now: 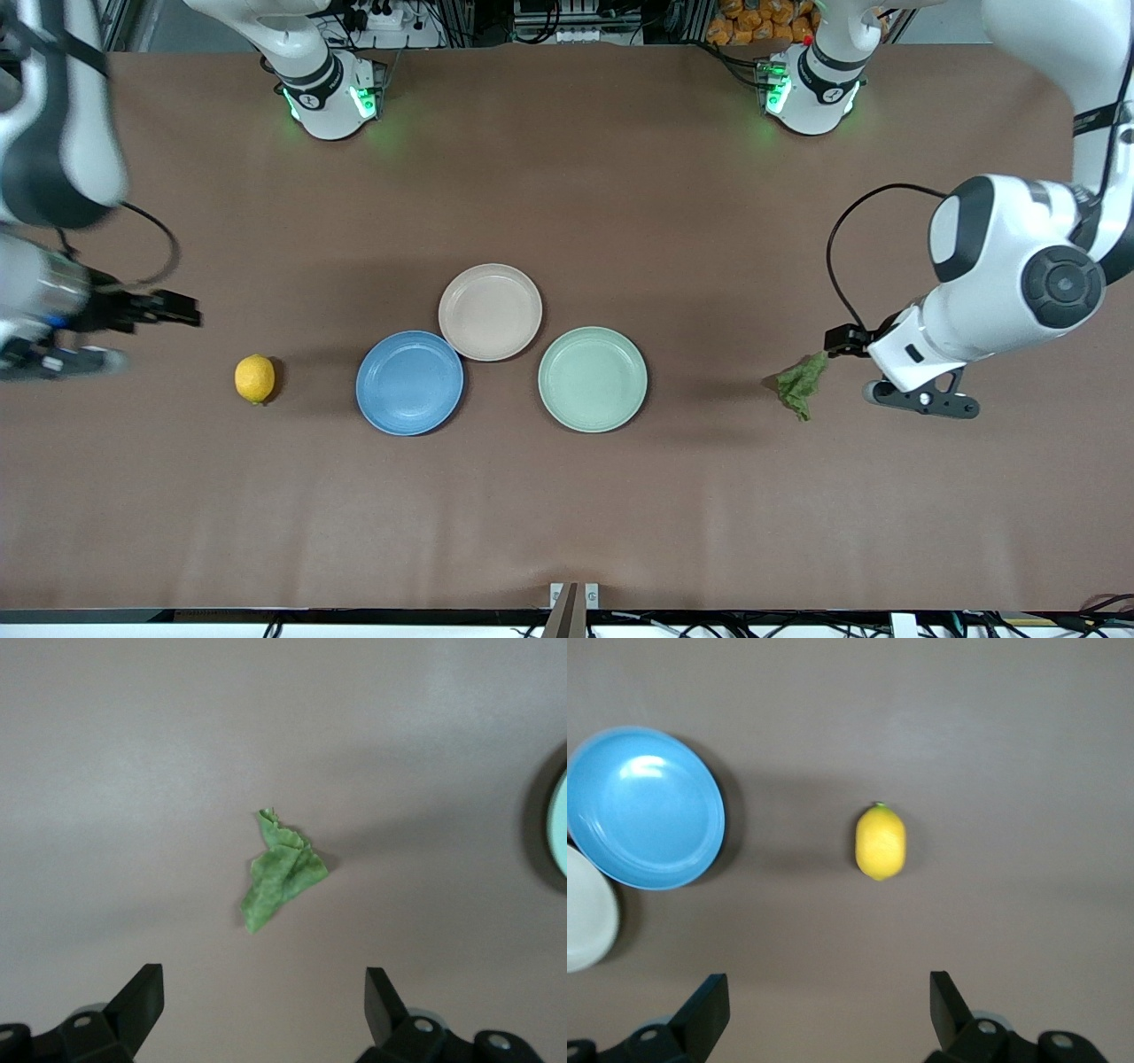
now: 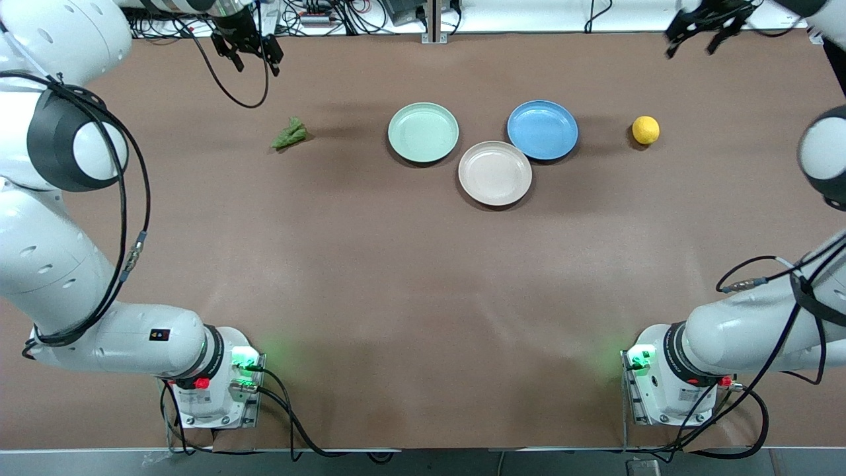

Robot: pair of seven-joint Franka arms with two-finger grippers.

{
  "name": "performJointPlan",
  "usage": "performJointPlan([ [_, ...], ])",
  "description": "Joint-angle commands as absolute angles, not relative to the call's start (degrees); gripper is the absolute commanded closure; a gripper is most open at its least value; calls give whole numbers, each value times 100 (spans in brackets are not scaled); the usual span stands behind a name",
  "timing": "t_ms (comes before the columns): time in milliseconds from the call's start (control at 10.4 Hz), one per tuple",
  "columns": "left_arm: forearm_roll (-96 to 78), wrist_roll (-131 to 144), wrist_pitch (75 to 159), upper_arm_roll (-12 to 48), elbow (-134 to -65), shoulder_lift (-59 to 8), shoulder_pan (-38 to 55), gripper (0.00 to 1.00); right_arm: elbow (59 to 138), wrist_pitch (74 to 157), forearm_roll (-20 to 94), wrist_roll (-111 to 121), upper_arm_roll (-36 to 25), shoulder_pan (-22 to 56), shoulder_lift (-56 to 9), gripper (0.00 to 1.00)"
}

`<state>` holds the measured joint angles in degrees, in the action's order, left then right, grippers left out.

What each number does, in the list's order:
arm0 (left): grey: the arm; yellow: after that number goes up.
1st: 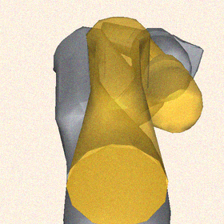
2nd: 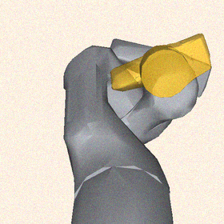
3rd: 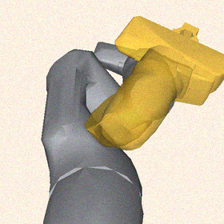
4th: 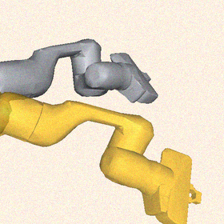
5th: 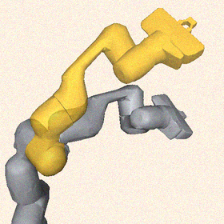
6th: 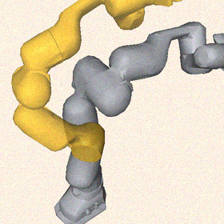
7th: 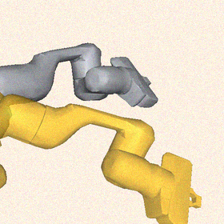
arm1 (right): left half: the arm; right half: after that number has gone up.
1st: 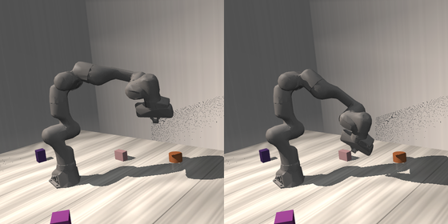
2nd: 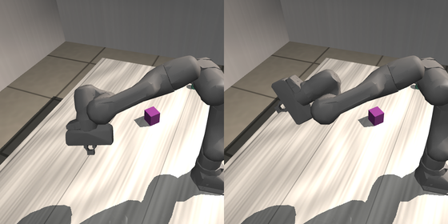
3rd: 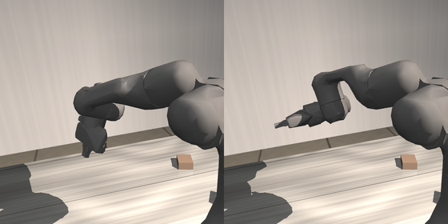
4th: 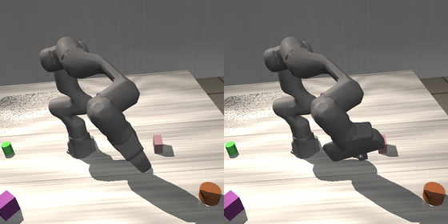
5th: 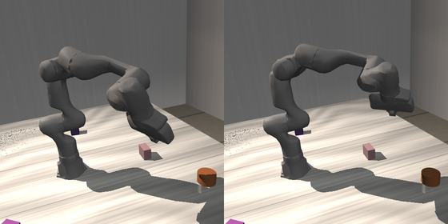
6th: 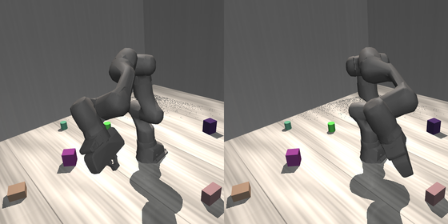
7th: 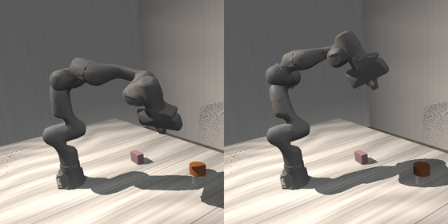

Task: Place lemon and lettuce in plates
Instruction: 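Reach the right gripper to the lemon while the left gripper reaches the lettuce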

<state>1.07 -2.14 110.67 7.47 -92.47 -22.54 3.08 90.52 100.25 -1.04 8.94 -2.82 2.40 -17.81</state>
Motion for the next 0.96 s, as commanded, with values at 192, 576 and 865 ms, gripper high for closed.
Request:
performJointPlan([
  [192,255,-597,11846,808,-10079,-2153,316,0,8833,10643,-369,545,-281,369,-2521,0],
  [576,534,-615,13040,809,-10861,-2188,308,0,9060,11055,-343,571,-281,194,-2865,0],
  [865,755,-615,13175,809,-10872,-2434,334,0,9956,12082,-343,527,-281,71,-2813,0],
])
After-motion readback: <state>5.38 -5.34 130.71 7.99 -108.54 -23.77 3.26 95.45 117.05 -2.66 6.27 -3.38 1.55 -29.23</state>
